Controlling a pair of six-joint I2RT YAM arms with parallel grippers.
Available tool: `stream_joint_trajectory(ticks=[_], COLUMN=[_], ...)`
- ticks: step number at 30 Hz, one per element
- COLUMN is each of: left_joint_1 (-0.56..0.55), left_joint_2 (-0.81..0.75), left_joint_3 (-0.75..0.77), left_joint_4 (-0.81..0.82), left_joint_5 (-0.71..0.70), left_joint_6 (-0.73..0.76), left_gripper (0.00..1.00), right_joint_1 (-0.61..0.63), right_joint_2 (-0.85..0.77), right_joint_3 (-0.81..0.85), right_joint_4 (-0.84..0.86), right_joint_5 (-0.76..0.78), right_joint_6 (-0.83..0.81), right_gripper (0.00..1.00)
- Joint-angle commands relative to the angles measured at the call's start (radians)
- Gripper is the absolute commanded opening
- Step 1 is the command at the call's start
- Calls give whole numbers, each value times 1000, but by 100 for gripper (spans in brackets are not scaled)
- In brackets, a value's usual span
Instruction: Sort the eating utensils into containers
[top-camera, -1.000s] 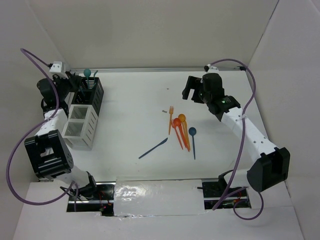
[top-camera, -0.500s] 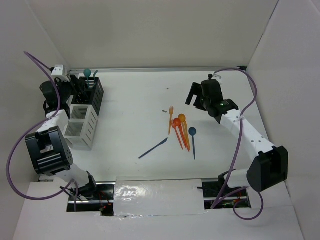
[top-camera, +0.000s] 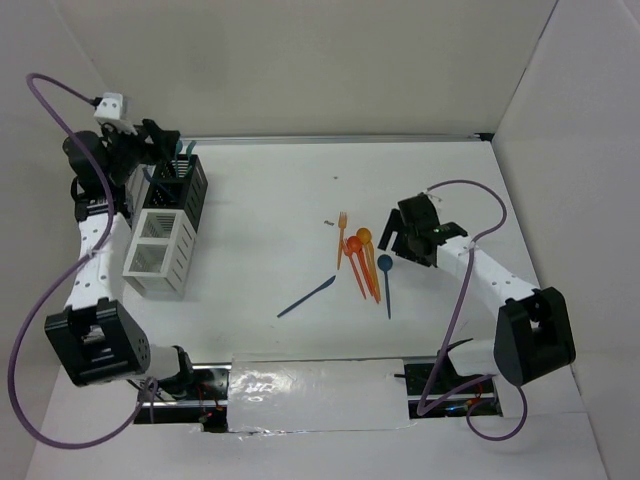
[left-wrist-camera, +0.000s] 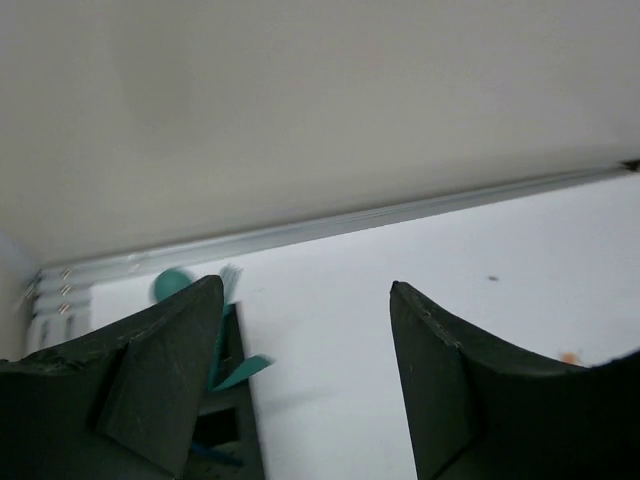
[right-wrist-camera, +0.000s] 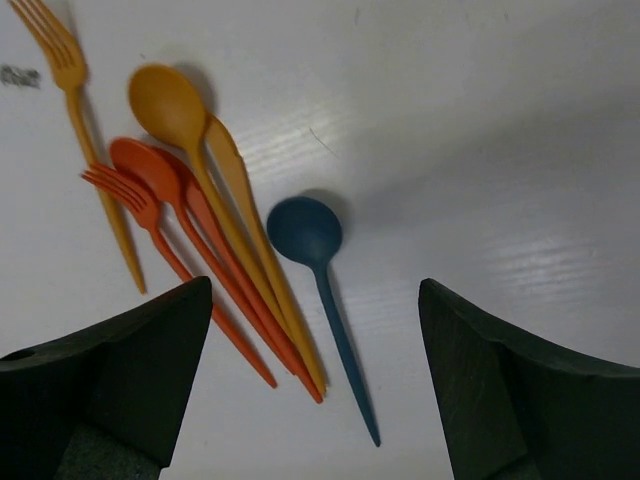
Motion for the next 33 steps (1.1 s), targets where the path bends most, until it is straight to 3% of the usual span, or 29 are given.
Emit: stream_joint_trajectory(ticks=[1,5,6,11,19,33], left_joint_1=[-101,-177,-188,-239,-259,-268], left_joint_2=[-89,-177,-191,-272,-392,-450], left_joint_3=[52,-1,-15,-81,-104,-74], left_joint_4=[-122,-192,-195,-256,-348,-411], left_joint_5=[100,88,94,115,126,144], left_joint_6=[61,61,61,46,31,25], left_gripper=[80,81,81,82,83,85], right_joint_1=[-3,10,25,68,117,146], right_joint_2=[-16,-14,-14,-2,46,95], right_joint_3=[-58,-138,-138,-158,-169,-212], right_joint_4=[-3,43,43,82,69,131], right_joint_5=[-32,-58,-58,-35,49,14], right_joint_6=[49,56,51,17,0,-47], right_gripper=[89,81,76,70,60,39])
